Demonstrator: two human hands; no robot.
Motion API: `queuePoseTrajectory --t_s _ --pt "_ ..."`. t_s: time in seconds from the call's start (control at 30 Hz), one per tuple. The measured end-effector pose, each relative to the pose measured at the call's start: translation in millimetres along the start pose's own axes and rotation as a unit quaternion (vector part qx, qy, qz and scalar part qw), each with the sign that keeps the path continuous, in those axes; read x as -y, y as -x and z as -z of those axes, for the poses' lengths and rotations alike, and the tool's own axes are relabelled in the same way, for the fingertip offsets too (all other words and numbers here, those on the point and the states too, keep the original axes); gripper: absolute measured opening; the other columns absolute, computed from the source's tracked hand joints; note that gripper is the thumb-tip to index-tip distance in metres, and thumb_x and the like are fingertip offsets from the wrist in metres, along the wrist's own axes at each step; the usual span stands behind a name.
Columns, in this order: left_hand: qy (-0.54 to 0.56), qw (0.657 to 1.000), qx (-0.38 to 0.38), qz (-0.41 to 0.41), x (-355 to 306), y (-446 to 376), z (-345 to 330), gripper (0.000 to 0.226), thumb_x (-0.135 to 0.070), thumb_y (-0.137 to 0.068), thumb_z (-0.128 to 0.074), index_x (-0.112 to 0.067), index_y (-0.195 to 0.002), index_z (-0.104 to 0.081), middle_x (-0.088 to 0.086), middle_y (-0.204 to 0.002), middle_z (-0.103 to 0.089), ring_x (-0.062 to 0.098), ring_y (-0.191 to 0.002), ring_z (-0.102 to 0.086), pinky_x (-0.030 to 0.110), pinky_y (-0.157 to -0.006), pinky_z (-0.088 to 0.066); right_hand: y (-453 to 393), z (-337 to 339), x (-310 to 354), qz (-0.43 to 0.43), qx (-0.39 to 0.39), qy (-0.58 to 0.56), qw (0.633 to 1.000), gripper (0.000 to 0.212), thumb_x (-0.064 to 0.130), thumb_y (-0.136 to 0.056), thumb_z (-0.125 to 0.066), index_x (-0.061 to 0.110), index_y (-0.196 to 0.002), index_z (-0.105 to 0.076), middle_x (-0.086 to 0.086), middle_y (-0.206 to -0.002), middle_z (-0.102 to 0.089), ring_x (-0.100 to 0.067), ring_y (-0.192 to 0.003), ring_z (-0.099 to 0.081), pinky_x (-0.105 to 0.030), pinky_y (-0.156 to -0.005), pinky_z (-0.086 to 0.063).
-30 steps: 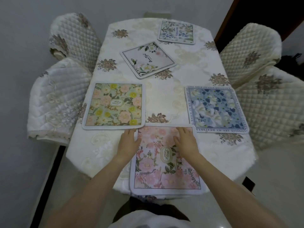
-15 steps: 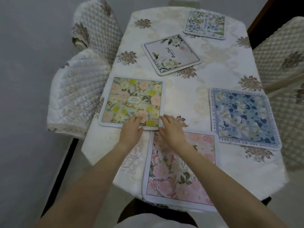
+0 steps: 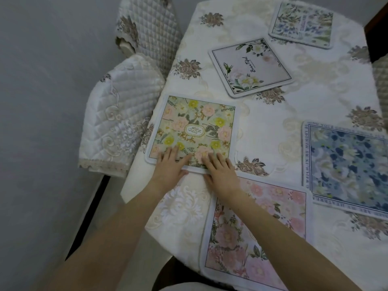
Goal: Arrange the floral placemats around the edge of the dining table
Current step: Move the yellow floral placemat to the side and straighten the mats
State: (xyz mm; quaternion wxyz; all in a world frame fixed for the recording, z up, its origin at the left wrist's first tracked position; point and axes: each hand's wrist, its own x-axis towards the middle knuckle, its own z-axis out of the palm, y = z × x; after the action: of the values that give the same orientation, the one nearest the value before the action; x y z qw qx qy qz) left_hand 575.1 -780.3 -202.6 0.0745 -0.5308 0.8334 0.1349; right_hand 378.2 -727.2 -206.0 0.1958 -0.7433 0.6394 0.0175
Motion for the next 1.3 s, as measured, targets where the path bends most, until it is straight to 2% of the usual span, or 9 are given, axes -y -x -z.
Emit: queuePoseTrajectory --t_s 0.17,0.5,0.77,0.87,0.97,1.3 --pt "-0.002 1.0 -0.004 -0.001 6.0 -10.8 0.2 0.054 -0.044 -0.095 -0.039 -0.04 -0.145 -0.019 0.015 -0.158 -0.005 0.035 -0.144 -0.002 0.054 -0.116 -0.009 -11.9 1.6 1.1 -0.006 -0.009 0.0 1.0 0.056 0.038 -0.1 -0.03 0.023 -0.151 -0.012 -0.006 -0.161 -0.009 -0.03 -0.148 -0.003 -0.047 -0.12 -0.007" --pt "0.012 1.0 0.004 -0.008 23.4 -44.3 8.0 0.053 -0.043 -0.095 -0.04 -0.04 -0.144 -0.021 0.014 -0.158 -0.002 0.033 -0.145 0.002 0.054 -0.116 -0.007 -44.0 10.3 0.0 -0.017 -0.015 -0.03 0.999 0.056 0.033 -0.099 -0.037 0.022 -0.15 -0.017 -0.005 -0.16 -0.013 -0.028 -0.148 -0.004 -0.047 -0.119 -0.007" --pt "0.032 0.999 -0.009 -0.013 28.6 -48.0 8.4 0.053 -0.046 -0.093 -0.043 -0.039 -0.143 -0.025 0.013 -0.158 -0.007 0.032 -0.145 -0.003 0.054 -0.115 -0.011 -47.5 11.1 -2.3 -0.013 -0.026 -0.04 0.999 0.056 0.033 -0.097 -0.04 0.023 -0.148 -0.021 -0.005 -0.16 -0.016 -0.028 -0.148 -0.007 -0.047 -0.119 -0.01" --pt "0.05 0.998 -0.018 -0.015 23.9 -48.6 15.3 0.052 -0.045 -0.091 -0.049 -0.032 -0.14 -0.035 0.016 -0.154 -0.021 0.034 -0.142 -0.013 0.052 -0.114 -0.018 -46.7 15.5 -4.4 -0.018 -0.03 -0.062 0.997 0.056 0.034 -0.096 -0.043 0.021 -0.148 -0.024 -0.004 -0.158 -0.021 -0.026 -0.147 -0.011 -0.046 -0.119 -0.011" --pt "0.061 0.997 -0.036 -0.03 9.6 -49.7 25.7 0.055 -0.045 -0.09 -0.05 -0.026 -0.14 -0.036 0.016 -0.147 -0.034 0.034 -0.137 -0.024 0.048 -0.111 -0.026 -42.5 23.4 -10.9 -0.03 -0.052 -0.067 0.996 0.055 0.036 -0.097 -0.042 0.018 -0.147 -0.027 -0.006 -0.157 -0.025 -0.025 -0.146 -0.015 -0.044 -0.118 -0.014" --pt "0.078 0.987 -0.05 -0.133 -107.4 -58.2 45.0 0.057 -0.048 -0.092 -0.046 -0.024 -0.142 -0.033 0.012 -0.146 -0.037 0.03 -0.135 -0.028 0.046 -0.11 -0.028 23.4 53.3 -84.7 -0.11 -0.114 -0.068 0.985 0.055 0.035 -0.097 -0.043 0.017 -0.146 -0.028 -0.008 -0.156 -0.027 -0.024 -0.146 -0.018 -0.043 -0.118 -0.015"
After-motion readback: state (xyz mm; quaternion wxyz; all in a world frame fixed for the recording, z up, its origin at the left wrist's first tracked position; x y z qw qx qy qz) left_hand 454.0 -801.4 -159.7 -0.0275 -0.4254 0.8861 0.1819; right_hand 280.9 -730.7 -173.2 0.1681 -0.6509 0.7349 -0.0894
